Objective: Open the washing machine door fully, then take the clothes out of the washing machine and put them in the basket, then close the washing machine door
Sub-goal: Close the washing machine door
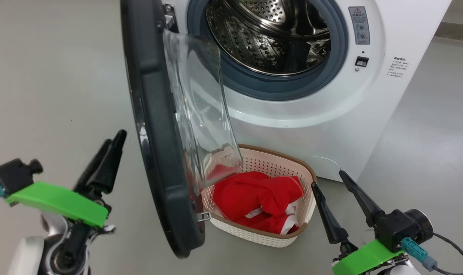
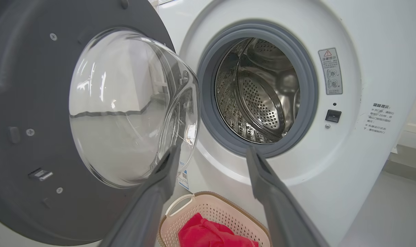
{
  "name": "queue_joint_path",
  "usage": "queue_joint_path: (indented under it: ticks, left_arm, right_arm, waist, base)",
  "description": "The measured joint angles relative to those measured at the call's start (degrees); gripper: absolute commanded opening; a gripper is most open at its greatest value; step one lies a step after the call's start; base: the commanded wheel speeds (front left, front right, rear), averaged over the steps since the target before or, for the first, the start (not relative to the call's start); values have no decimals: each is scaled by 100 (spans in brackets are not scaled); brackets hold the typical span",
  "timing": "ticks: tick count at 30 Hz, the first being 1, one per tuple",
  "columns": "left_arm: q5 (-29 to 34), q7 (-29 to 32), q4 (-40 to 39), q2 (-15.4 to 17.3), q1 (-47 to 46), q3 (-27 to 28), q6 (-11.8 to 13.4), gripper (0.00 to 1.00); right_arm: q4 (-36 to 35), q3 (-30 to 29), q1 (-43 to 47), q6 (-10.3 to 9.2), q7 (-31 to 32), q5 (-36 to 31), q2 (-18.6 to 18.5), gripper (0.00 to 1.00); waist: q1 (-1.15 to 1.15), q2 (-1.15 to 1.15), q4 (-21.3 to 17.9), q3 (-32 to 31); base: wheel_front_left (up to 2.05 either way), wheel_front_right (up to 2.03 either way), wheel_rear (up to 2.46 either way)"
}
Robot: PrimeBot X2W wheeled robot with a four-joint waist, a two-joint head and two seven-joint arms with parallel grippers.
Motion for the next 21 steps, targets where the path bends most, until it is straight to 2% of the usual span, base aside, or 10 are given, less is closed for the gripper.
queue_joint_path:
  ticks: [1,3,6,10,13,21]
  left_arm:
    - [0,0,0,0,0,0,0,100]
    - [673,-445,8,193,49,-125,-101,100]
    - [1407,-1059,4,261,168,-279,-143,100]
    - [2141,-1672,12,390,400,-396,-131,100]
    - [2840,-2057,15,568,602,-560,41,100]
    - [3843,-2516,-77,675,993,-854,420,100]
  right_arm:
    - [0,0,0,0,0,0,0,100]
    - [-1,1,0,0,0,0,1,100]
    - [1,1,1,0,0,0,0,100]
    - [7,46,2,0,0,1,0,100]
    - [11,79,5,0,0,73,1,100]
    - [7,79,20,0,0,114,1,100]
  waist:
    - [0,0,0,0]
    - [0,0,16,-7]
    - [0,0,33,-31]
    - [0,0,38,-89]
    - [0,0,23,-139]
    - [0,0,-21,-197]
  base:
    - [0,0,0]
    - [0,0,0]
    - [0,0,0]
    - [0,0,0]
    - [0,0,0]
    - [0,0,0]
